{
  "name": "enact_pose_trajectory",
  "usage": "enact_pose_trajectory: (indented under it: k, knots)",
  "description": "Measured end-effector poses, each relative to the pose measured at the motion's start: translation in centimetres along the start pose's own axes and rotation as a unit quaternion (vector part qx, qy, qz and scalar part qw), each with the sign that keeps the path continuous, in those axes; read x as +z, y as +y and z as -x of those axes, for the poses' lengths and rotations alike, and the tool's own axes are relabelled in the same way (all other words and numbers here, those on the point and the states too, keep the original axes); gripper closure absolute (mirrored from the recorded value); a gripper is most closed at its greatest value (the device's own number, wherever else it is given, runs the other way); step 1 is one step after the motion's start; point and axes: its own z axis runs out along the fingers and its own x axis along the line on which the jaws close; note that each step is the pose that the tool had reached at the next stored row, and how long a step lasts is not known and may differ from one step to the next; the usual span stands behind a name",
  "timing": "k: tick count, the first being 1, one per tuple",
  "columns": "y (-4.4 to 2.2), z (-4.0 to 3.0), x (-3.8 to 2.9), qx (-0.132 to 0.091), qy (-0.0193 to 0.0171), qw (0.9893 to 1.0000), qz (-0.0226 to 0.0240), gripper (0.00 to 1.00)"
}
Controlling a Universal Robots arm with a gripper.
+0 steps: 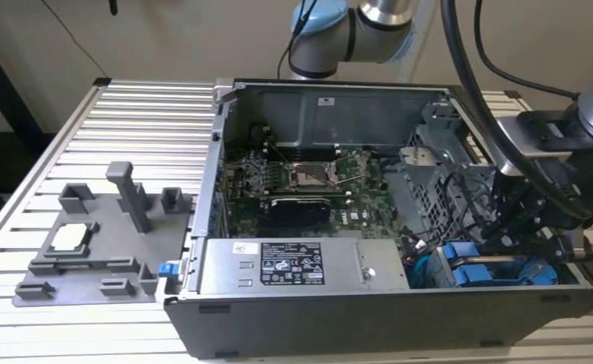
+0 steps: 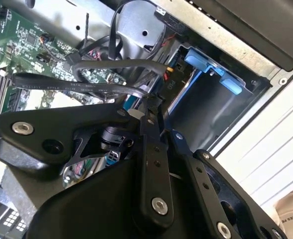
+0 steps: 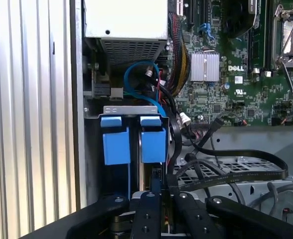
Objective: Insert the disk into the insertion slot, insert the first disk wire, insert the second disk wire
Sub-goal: 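Insert the second disk wire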
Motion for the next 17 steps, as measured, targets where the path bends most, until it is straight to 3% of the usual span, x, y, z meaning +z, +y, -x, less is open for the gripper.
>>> enact_pose_trajectory:
  k: [11,12,13,17]
  knots:
    - [0.0,-0.02,0.19,0.003,0.0002,1.0,-0.0003,0.82]
    - [0.0,-0.02,0.19,0.003,0.0002,1.0,-0.0003,0.76]
    - [0.0,-0.02,0.19,0.003,0.0002,1.0,-0.0002,0.76]
    - [0.0,0.0,0.01,0.003,0.0002,1.0,0.002,0.76]
